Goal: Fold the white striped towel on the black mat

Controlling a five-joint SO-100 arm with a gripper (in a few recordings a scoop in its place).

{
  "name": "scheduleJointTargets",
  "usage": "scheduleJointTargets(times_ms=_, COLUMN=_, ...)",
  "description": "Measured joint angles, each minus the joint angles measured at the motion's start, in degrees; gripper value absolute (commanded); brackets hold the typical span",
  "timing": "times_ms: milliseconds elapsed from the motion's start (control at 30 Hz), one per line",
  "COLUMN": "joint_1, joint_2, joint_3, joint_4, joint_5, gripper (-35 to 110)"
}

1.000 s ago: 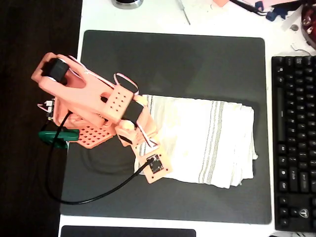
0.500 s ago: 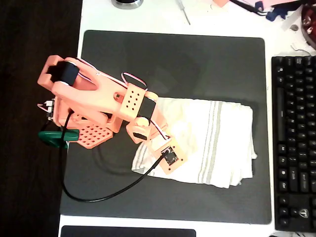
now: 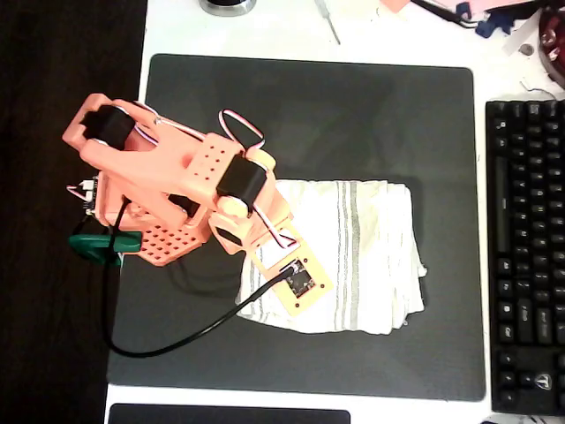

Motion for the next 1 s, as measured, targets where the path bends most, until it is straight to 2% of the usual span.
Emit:
scheduleJointTargets(times_ms=233, joint_1=-5.1, joint_2=-11.16, joint_3=-13.27, joint_4=-0.53, joint_5=0.7, gripper=0)
scheduleJointTargets(times_ms=667, joint_1=-15.56, joint_2=-49.48, joint_3=-41.31, joint_4=-16.0, joint_5=11.6, gripper=1)
scheduleJointTargets(times_ms=833, joint_1=-16.52, joint_2=-60.38, joint_3=-43.24, joint_4=-26.72, joint_5=11.51, gripper=11)
scheduleJointTargets(times_ms=1000, joint_1=-18.28, joint_2=-64.69, joint_3=-40.34, joint_4=-32.26, joint_5=10.2, gripper=18)
